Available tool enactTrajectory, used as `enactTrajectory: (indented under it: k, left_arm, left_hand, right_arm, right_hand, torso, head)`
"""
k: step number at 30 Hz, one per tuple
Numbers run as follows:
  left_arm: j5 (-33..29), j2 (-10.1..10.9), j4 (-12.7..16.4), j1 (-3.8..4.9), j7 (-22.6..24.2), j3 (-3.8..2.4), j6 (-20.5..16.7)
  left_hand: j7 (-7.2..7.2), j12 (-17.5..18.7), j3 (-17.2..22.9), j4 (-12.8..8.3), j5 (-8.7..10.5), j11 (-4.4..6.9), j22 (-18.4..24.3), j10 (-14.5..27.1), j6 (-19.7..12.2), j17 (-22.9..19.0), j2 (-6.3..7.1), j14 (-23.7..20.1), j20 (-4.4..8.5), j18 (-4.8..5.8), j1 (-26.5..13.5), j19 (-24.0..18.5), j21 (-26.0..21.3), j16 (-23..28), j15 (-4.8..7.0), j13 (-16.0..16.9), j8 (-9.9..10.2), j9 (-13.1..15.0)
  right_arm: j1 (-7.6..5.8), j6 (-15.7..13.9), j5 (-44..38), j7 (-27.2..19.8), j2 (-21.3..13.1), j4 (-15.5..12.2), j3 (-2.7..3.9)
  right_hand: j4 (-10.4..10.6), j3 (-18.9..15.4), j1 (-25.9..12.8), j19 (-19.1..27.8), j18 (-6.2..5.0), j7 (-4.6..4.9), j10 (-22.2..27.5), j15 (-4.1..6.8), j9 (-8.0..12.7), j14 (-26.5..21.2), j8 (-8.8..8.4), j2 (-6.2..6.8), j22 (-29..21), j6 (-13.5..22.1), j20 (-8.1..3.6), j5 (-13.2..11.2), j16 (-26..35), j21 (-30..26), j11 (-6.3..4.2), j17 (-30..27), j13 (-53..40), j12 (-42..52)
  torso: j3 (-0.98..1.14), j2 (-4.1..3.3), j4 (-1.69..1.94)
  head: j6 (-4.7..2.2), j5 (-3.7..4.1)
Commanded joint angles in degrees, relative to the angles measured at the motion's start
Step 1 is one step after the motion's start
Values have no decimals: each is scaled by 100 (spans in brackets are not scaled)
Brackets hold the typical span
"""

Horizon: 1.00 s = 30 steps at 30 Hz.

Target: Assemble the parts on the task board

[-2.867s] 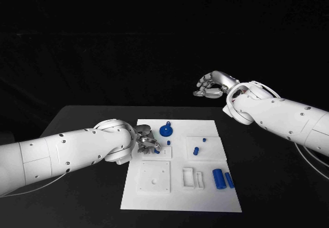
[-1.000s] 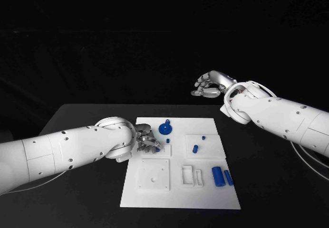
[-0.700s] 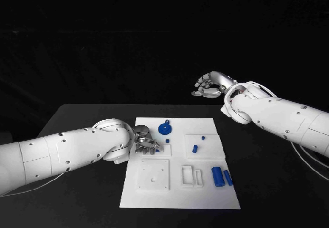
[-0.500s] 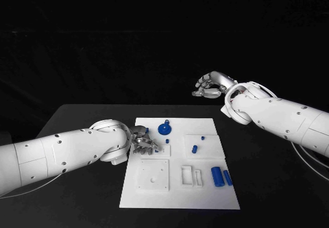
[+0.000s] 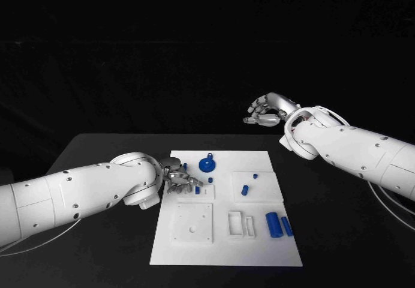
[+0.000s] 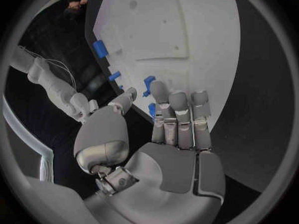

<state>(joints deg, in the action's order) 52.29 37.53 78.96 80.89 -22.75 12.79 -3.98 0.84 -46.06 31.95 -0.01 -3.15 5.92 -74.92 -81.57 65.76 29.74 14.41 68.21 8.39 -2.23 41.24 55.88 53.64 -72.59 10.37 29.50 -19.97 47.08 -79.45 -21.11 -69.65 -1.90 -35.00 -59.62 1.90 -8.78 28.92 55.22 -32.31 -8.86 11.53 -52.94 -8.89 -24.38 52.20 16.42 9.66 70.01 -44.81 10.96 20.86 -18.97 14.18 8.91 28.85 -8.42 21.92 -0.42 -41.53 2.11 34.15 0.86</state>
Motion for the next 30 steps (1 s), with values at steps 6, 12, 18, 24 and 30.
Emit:
enactTrajectory:
  k: [6,12,18,24,30]
  left_arm:
    - [-393,92,-36,10,67,-328,57]
    - [-585,-18,-480,77,40,-497,223]
    - [-419,-267,-1108,167,6,-512,490]
    - [-126,-447,-1538,226,31,-515,575]
    - [199,-638,-1930,242,88,-515,704]
  left_hand:
    - [50,64,-180,-155,-8,-85,-31,165,-176,-63,-243,-142,650,2,264,-162,-115,83,-29,-55,140,-66]
    - [78,73,-370,-274,-44,-116,-13,189,-290,-100,-426,-133,641,17,355,-161,-164,108,-52,-82,250,-129]
    - [105,71,-438,-319,-43,-139,-8,200,-376,-115,-466,-133,641,21,397,-157,-186,117,-58,-92,313,-162]
    - [127,76,-488,-338,-19,-160,-5,223,-441,-128,-448,-150,635,27,406,-171,-208,130,-69,-102,359,-188]
    - [174,96,-513,-299,-2,-205,3,276,-568,-150,-380,-198,619,38,399,-207,-254,159,-102,-122,451,-257]
  right_arm:
    - [5,-22,89,-31,-12,2,2]
    - [6,-19,101,-29,-32,6,2]
    - [10,-30,118,-2,-27,3,2]
    - [11,-34,118,3,-23,-20,2]
    - [11,-48,124,5,-26,-44,2]
  right_hand:
    - [-3,-25,-3,36,0,59,20,4,7,-42,-7,50,7,50,5,6,31,-27,35,-8,9,-21]
    - [-2,-24,-2,37,-1,59,21,4,8,-42,-7,49,8,51,6,6,32,-29,35,-9,12,-22]
    - [-1,-22,1,38,-1,60,20,3,9,-42,-7,49,10,52,6,8,32,-30,36,-9,16,-22]
    - [2,-22,1,38,-2,60,19,3,10,-42,-6,46,12,51,7,10,32,-31,36,-10,20,-21]
    - [4,-22,0,39,-2,60,19,3,10,-43,-6,47,13,51,8,10,33,-33,36,-11,23,-21]
  torso:
    - [10,-1,9]
    - [12,-2,4]
    - [5,-13,-19]
    - [10,-22,-29]
    - [8,-23,-26]
  head:
    - [-39,-11]
    - [-75,-20]
    - [-83,-21]
    - [-82,-22]
    - [-72,-29]
